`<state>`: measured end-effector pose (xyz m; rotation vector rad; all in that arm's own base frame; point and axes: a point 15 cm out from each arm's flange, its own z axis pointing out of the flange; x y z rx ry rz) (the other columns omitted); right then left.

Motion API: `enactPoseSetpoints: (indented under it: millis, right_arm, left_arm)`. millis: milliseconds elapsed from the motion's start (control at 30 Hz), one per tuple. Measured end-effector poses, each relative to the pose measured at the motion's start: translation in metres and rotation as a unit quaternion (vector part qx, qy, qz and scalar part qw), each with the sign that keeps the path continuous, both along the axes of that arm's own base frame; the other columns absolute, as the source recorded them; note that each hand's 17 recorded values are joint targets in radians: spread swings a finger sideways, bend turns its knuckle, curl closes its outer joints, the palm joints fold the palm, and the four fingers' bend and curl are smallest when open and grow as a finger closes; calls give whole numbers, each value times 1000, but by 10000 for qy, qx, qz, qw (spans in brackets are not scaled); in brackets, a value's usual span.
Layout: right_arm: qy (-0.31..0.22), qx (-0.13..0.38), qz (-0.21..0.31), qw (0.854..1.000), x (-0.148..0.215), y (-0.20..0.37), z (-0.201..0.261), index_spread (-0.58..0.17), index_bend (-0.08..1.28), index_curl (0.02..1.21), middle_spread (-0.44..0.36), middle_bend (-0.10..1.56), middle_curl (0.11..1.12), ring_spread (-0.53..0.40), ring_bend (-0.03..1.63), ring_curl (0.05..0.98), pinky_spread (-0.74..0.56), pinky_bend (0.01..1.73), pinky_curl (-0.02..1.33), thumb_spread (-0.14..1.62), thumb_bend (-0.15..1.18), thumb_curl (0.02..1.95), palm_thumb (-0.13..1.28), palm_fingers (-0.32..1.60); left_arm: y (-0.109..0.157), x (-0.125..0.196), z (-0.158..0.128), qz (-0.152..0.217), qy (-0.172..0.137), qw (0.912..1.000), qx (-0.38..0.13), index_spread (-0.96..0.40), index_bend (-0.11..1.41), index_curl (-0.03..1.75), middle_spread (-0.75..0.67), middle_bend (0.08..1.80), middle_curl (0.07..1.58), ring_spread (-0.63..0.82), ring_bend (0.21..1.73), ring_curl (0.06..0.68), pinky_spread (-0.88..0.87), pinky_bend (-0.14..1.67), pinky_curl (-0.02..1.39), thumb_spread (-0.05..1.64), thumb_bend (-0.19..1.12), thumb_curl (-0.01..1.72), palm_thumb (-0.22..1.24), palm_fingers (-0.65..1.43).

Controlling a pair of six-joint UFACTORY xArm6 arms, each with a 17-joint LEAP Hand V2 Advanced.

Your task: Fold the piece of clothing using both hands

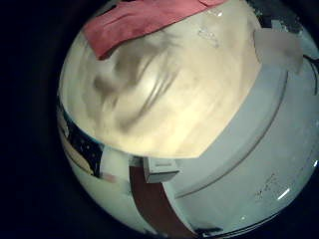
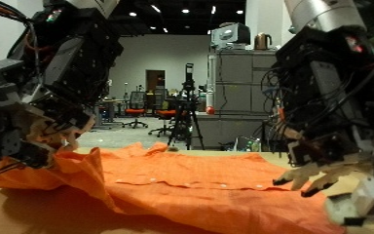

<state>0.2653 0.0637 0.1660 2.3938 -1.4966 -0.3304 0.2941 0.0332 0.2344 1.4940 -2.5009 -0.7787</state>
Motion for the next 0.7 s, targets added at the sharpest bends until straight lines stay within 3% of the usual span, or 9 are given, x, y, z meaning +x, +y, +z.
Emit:
enactPoseSetpoints:
  millis: [367,467,500,600,633,700]
  right_arm:
    - [-19,-520,118,9986,13,-2,-29,-271,187,355,-101,393,475,-239,746,389,-215,403,275,1029,-5,318,632,592]
    - [-120,-617,154,9979,18,-1,-33,-303,199,369,-151,373,477,-287,788,396,-364,544,293,1028,69,383,822,773]
    - [-145,-638,146,9978,19,1,-33,-325,202,381,-168,348,479,-311,812,408,-448,651,323,1040,147,436,962,858]
    - [-165,-642,158,9977,19,4,-34,-346,218,410,-181,331,490,-326,822,429,-520,747,366,1049,202,488,1057,898]
    - [-183,-630,156,9977,20,4,-34,-364,255,436,-206,373,510,-336,810,432,-569,790,382,1065,274,545,1152,1016]
    - [-252,-600,164,9977,23,6,-34,-373,297,457,-229,399,522,-334,806,433,-592,805,388,1070,323,589,1205,1116]
  left_arm:
    - [1,-11,8,-6,-55,10000,-25,-811,308,1343,-564,963,1007,-432,1378,557,-591,1310,597,1008,-9,797,830,1079]
    - [2,-15,12,-8,2,10000,-14,-810,289,1373,-565,958,1011,-432,1377,555,-590,1310,594,1009,-9,804,828,1082]
    - [2,-15,13,-7,5,10000,-16,-810,283,1382,-565,956,1012,-432,1376,555,-590,1310,593,1009,-9,807,828,1083]
    - [2,-18,15,-17,48,10000,-17,-807,268,1408,-566,952,1015,-432,1375,553,-589,1309,590,1010,-9,813,826,1086]
    - [2,-19,16,-17,68,10000,-18,-805,263,1416,-569,951,1015,-432,1374,553,-588,1306,588,1010,-9,815,826,1087]
    - [2,-22,18,-28,111,9999,-42,-802,255,1430,-571,948,1016,-432,1373,552,-587,1305,586,1011,-9,818,825,1089]
